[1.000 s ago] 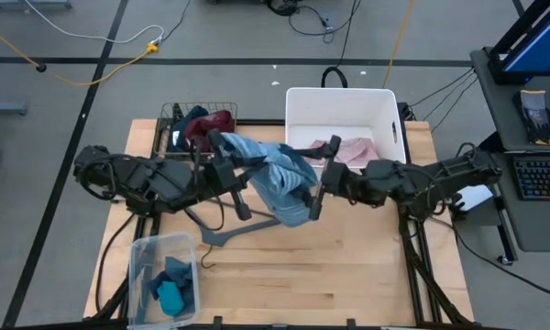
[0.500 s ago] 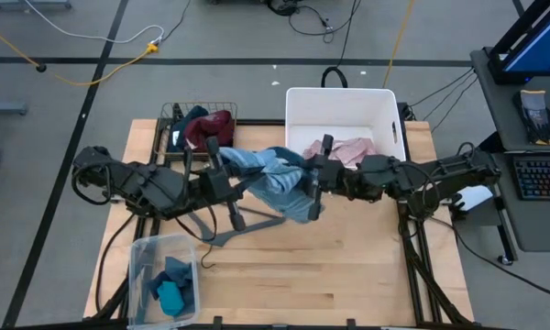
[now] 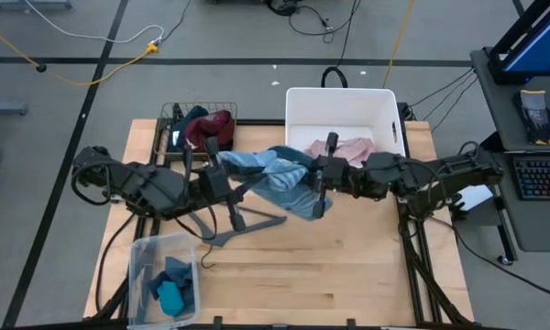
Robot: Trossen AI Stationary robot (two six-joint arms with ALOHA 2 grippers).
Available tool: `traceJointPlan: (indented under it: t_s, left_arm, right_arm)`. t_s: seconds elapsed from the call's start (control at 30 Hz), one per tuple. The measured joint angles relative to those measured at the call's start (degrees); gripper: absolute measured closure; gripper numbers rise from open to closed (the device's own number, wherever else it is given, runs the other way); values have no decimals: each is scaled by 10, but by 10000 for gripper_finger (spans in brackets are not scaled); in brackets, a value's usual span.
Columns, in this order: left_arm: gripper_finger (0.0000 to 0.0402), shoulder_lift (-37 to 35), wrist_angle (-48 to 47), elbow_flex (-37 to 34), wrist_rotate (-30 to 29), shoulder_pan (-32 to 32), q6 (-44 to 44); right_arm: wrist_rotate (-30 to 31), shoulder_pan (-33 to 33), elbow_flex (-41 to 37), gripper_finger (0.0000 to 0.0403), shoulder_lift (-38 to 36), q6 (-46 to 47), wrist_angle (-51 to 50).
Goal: Pick & Place Cloths
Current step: Put the blue shirt into the white bin
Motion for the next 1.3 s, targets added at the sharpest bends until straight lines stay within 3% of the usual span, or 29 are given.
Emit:
traceJointPlan:
  t_s: [0.17, 0.37, 0.7, 0.8, 0.93, 1.13, 1.3]
  left_arm:
    - [291, -1, 10, 0, -13, -1, -2]
    - [221, -1, 11, 0, -100, -1, 41]
    - [193, -1, -24, 0, -259, 0, 38]
    - [193, -1, -96, 0, -281, 9, -37]
    - [193, -1, -245, 0, -252, 30, -214]
    - [192, 0, -436, -1, -193, 72, -451]
    - [192, 0, -507, -11, -170, 103, -524]
  right_arm:
    - [3, 0, 0, 391, -17, -4, -19]
    - [28, 0, 0, 391, -48, -28, -46]
    - [194, -1, 0, 391, -109, -188, -92]
    - [258, -10, 0, 391, -120, -272, -88]
    - [332, -41, 0, 391, -123, -387, -83]
    - [348, -113, 0, 391, -103, -512, -113]
    - [345, -184, 0, 391, -67, -491, -230]
